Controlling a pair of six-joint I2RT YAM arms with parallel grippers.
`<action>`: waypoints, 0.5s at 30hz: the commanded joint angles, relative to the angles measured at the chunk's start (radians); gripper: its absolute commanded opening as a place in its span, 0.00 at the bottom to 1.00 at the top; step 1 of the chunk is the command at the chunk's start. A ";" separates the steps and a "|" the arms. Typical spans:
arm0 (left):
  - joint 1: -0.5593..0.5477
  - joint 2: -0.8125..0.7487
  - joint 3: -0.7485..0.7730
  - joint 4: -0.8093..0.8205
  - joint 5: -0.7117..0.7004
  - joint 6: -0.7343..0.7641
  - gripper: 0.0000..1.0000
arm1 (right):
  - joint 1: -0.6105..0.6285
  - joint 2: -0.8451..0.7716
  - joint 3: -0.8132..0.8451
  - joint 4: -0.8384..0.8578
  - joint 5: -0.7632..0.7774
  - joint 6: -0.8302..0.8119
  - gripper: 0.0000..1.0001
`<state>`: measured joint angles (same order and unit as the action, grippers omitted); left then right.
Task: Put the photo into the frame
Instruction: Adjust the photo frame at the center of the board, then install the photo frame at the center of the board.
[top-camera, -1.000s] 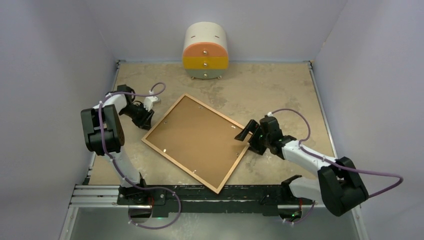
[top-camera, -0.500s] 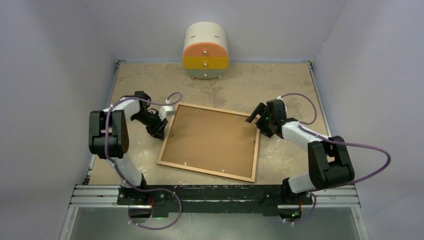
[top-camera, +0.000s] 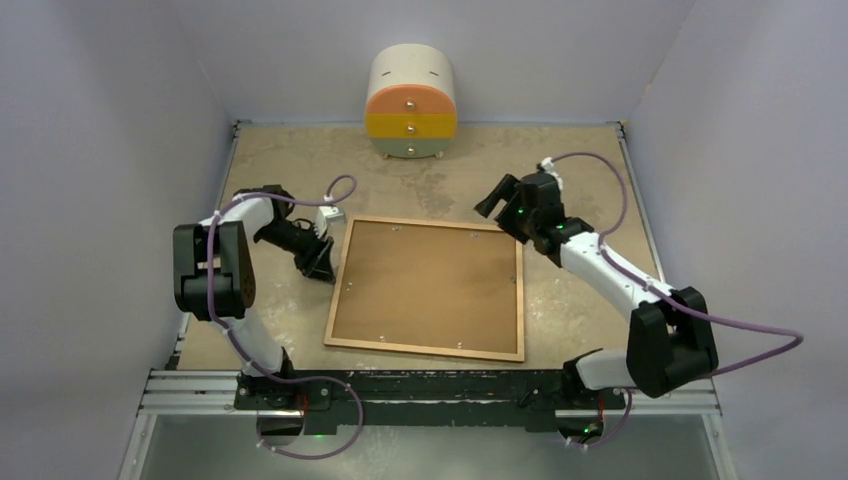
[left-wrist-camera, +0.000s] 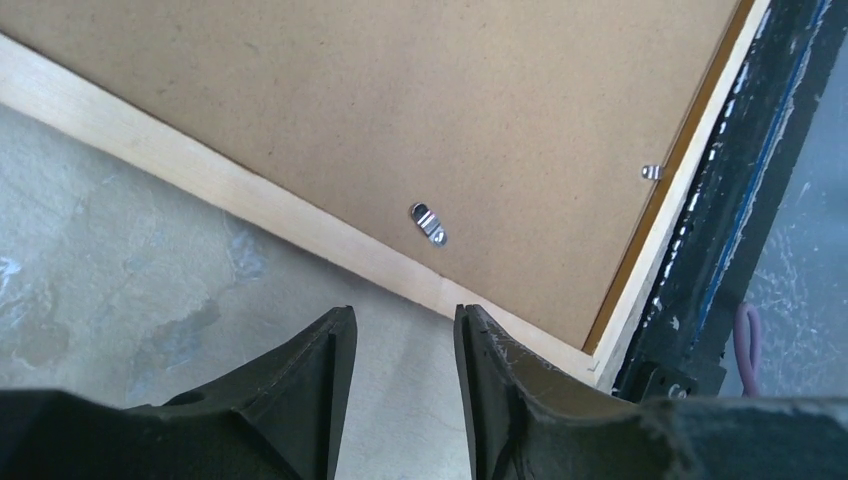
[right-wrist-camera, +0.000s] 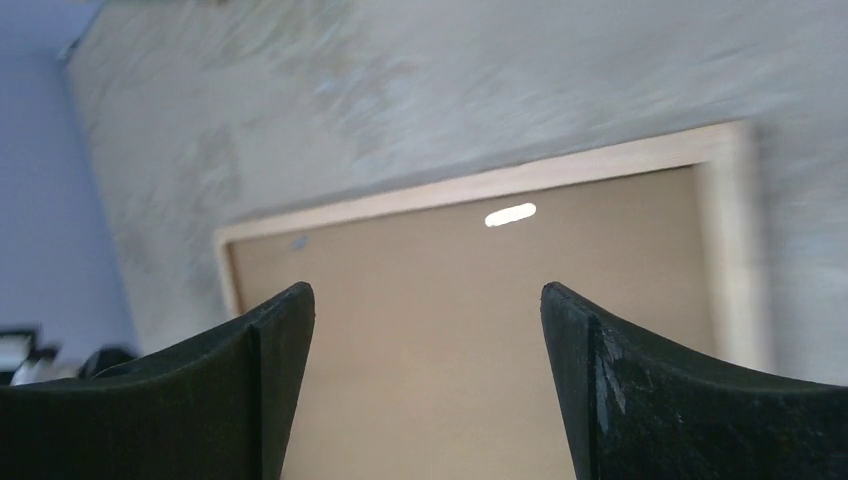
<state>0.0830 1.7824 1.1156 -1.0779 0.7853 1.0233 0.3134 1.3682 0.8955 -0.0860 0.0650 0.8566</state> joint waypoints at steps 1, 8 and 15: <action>-0.010 0.007 -0.014 0.014 0.081 0.019 0.44 | 0.188 0.027 -0.034 0.206 -0.098 0.129 0.82; -0.008 0.079 -0.036 0.091 0.025 -0.041 0.24 | 0.479 0.235 0.050 0.390 -0.122 0.224 0.73; -0.008 0.087 -0.046 0.128 0.022 -0.069 0.13 | 0.608 0.447 0.176 0.453 -0.161 0.268 0.62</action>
<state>0.0784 1.8618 1.0863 -1.0153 0.8078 0.9546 0.8776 1.7485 0.9867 0.2642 -0.0711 1.0744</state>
